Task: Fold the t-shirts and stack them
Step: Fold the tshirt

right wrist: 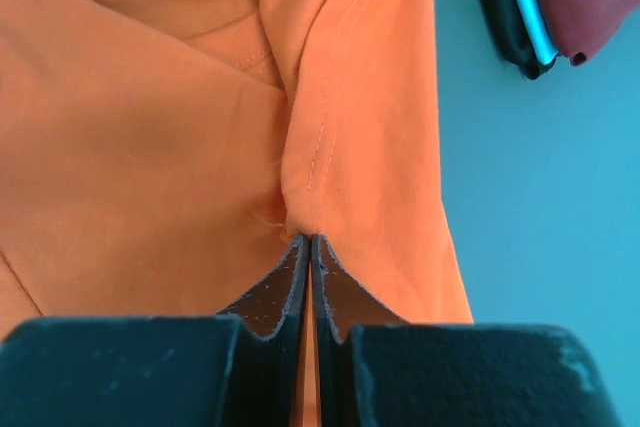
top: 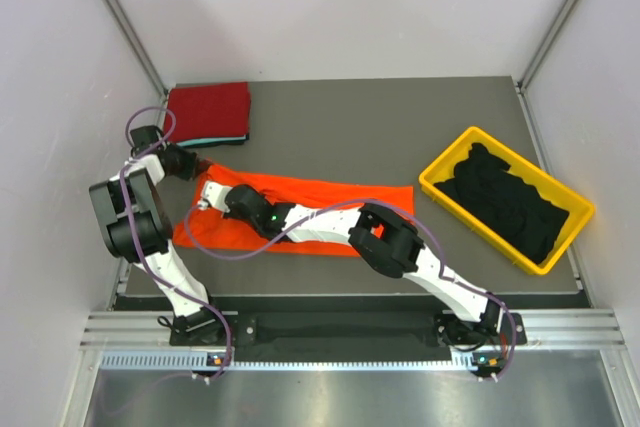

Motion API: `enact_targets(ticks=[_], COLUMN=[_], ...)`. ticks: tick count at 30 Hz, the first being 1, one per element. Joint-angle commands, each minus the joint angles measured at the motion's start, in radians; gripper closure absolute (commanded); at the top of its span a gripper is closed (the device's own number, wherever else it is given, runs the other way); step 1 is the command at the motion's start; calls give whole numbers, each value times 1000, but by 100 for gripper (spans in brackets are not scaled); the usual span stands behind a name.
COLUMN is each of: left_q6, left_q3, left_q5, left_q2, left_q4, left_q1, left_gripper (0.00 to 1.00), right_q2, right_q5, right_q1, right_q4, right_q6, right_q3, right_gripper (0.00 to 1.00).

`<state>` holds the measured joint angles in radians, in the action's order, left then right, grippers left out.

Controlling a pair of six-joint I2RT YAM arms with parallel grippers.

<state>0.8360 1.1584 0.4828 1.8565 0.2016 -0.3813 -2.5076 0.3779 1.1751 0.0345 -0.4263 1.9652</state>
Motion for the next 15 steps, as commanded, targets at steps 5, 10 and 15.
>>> enact_targets(ticks=[5,10,15], left_q6=[-11,-43,-64], left_q3=[32,35,32], left_q5=[-52,-116,-162], left_q2=[-60,-88,-140], left_q4=[53,100,157], left_q1=[5,13,15], left_gripper=[100,100,100], right_q2=[127,205,289], right_q5=[-33,-56,-79], right_q1=[-6,-12,-12], right_q4=[80,122,157], right_q6=[20,53,99], right_q3=[-43,-127,-198], right_gripper=[100,100,100])
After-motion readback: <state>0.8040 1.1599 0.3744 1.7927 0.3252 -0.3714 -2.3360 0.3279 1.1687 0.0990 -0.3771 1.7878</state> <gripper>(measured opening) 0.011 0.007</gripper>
